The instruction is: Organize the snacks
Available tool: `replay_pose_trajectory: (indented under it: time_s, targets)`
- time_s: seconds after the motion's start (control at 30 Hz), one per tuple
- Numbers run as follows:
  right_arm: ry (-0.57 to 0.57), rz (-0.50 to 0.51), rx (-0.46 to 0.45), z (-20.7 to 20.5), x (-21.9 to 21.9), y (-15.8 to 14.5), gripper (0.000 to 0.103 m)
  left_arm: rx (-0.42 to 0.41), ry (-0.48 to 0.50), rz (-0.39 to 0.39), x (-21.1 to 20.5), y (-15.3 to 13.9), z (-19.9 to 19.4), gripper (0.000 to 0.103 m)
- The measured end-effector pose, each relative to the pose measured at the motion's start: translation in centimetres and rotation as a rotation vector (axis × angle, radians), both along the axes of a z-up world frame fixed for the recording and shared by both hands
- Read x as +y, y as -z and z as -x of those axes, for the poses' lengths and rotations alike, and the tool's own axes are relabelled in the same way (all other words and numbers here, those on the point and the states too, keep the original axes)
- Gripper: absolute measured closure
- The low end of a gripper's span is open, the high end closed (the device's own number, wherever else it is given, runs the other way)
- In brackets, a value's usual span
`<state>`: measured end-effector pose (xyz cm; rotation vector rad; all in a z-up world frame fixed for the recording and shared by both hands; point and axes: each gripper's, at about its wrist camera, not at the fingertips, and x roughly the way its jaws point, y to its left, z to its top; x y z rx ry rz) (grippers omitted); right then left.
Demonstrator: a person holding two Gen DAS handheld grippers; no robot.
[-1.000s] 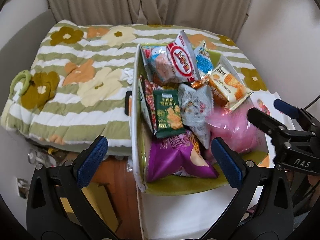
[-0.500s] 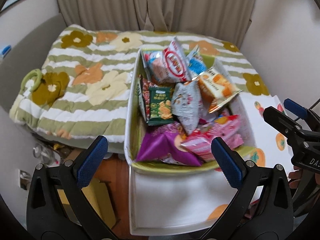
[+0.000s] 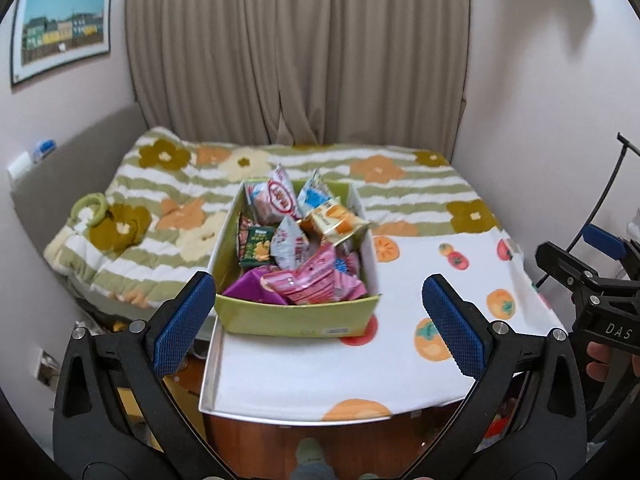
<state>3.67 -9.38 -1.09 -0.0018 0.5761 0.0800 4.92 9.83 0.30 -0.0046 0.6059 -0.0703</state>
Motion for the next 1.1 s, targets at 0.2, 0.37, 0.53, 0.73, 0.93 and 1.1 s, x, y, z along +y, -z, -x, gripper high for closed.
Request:
replay_pose_trajectory:
  time_s: [0.2, 0.37, 0.53, 0.73, 0.93, 1.1]
  targets:
    - [0.076, 0.031, -0.022, 4.4, -3.4, -0.9, 0.001, -0.059, 0.01, 0.012, -2.8, -1.3, 4.6, 0.0]
    - [0.109, 0.004, -0.026, 6.8, -5.0, -0.8, 0.001, -0.079, 0.024, -0.002, -4.1, -1.5, 6.1, 0.0]
    - [0.133, -0.005, -0.033, 7.5, -6.0, -0.8, 0.001, -0.084, 0.036, -0.021, -5.1, -1.6, 6.4, 0.0]
    - [0.137, -0.013, -0.036, 7.7, -6.6, -0.7, 0.001, -0.077, 0.036, -0.026, -5.6, -1.4, 6.1, 0.0]
    - [0.137, -0.017, -0.037, 7.6, -6.9, -0.5, 0.001, -0.077, 0.036, -0.024, -5.6, -1.4, 6.2, 0.0]
    - [0.134, -0.014, -0.026, 7.0, -7.1, -0.2, 0.001, -0.074, 0.038, -0.018, -5.7, -1.4, 6.1, 0.0]
